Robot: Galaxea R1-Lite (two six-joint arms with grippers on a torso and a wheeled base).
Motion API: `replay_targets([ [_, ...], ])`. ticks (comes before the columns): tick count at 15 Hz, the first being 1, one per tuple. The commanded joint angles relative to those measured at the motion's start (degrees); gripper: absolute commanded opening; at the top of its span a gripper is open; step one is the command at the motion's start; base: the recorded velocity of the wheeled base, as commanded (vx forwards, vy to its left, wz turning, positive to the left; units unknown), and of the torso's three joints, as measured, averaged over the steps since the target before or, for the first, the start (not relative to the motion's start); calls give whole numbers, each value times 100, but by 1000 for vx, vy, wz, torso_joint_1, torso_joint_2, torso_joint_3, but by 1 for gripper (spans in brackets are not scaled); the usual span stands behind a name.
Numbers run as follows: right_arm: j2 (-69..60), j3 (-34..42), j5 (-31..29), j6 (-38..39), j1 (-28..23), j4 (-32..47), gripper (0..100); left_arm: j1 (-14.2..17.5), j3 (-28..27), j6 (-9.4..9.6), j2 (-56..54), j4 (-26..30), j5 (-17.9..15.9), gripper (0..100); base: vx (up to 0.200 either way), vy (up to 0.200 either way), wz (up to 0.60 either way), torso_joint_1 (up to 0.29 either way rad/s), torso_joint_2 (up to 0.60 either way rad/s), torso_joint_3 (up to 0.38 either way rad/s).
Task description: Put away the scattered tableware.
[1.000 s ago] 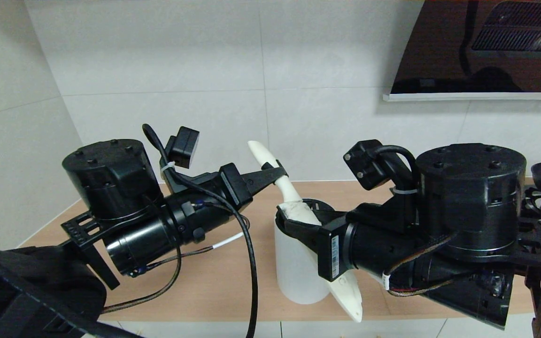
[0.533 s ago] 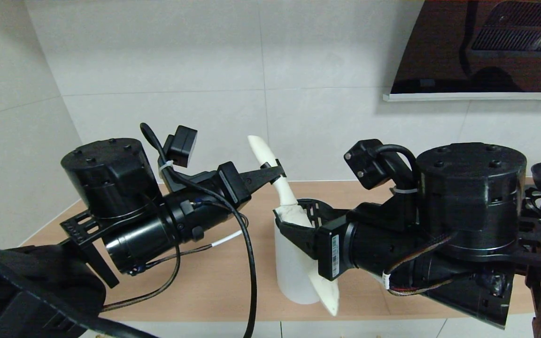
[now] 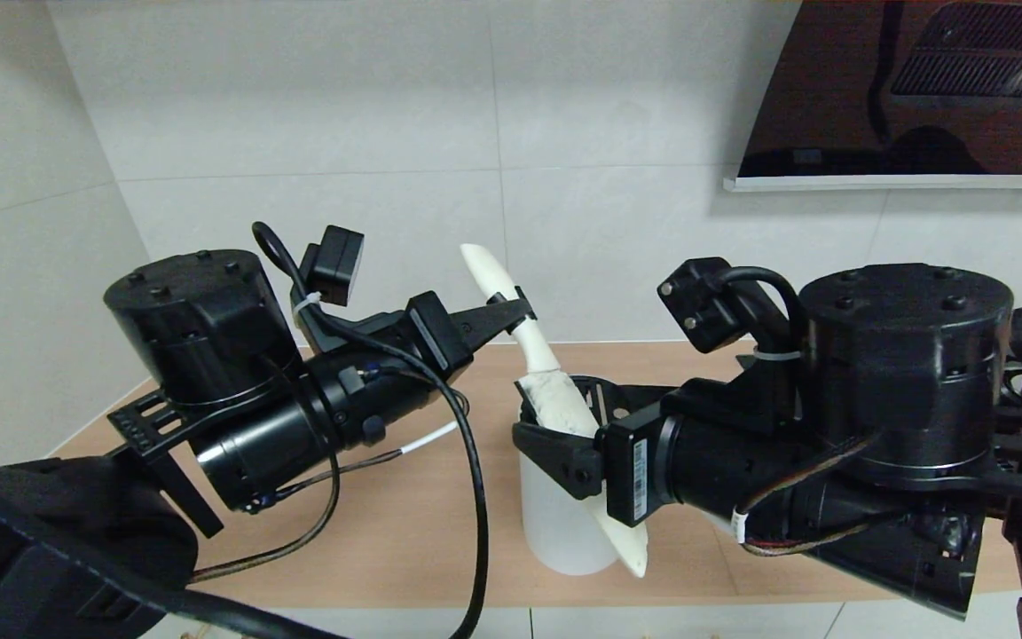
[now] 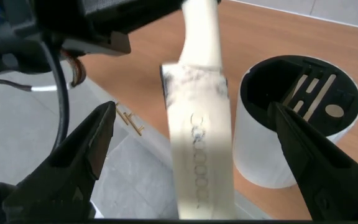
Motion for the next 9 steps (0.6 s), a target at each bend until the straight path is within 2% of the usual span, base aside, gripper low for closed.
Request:
replay_targets([
  [1,-208,-14,10,1,-148,19,100,7,-200,-2,-114,90,107,0,0,0,0,0,0,0],
  [2,-278,-14,10,-8,-253,28,100,16,-226,7,-167,160,107,0,0,0,0,0,0,0],
  [4,-515,-23,28,-43,-772,45,100,68,-586,270,-484,732,212,0,0,0,0,0,0,0],
  [5,-577,-23,54,-52,-1097,63,100,68,-999,499,-554,1206,555,0,0,0,0,0,0,0],
  [7,-665,-32,230,-60,-1571,432,100,68,-2010,1132,-422,2243,1399,0,0,0,0,0,0,0],
  [8,-674,-58,291,-52,-1703,555,100,51,-2344,1360,-308,2507,1680,0,0,0,0,0,0,0],
  [9,-638,-84,326,-60,-1861,599,100,-64,-2757,1721,-132,2639,2111,0,0,0,0,0,0,0],
])
